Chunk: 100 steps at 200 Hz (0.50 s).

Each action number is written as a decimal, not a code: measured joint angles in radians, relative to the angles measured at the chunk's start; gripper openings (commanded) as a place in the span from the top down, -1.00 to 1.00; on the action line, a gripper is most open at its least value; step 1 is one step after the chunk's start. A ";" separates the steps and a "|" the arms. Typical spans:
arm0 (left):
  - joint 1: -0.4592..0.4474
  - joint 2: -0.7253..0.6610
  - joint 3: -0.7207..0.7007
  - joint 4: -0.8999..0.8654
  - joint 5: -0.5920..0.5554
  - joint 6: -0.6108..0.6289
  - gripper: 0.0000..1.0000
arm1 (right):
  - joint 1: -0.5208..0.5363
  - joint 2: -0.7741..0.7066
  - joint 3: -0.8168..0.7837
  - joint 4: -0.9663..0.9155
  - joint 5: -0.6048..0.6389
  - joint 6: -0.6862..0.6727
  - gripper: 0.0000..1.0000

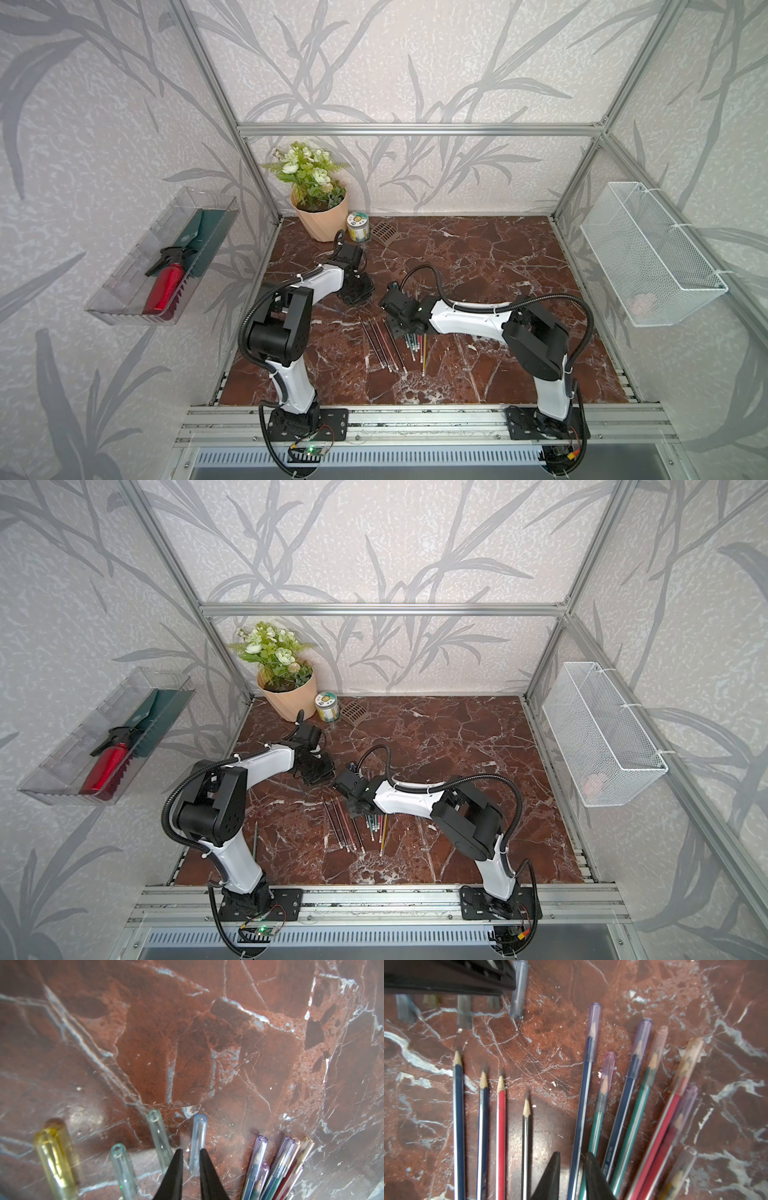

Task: Remove the protective cover of the pencils
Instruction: Pick up the pencil from the center of the board.

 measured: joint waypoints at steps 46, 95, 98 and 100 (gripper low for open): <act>0.000 -0.019 -0.005 0.003 -0.002 0.000 0.58 | 0.000 0.035 0.018 -0.021 0.000 0.000 0.53; 0.000 -0.050 -0.029 0.013 -0.003 0.000 0.58 | 0.000 0.065 0.050 -0.040 -0.001 0.000 0.54; 0.000 -0.054 -0.031 0.015 -0.003 0.000 0.58 | 0.000 0.067 0.052 -0.040 -0.001 0.001 0.54; 0.000 -0.056 -0.033 0.016 -0.003 0.000 0.58 | 0.000 0.068 0.053 -0.040 0.000 0.000 0.55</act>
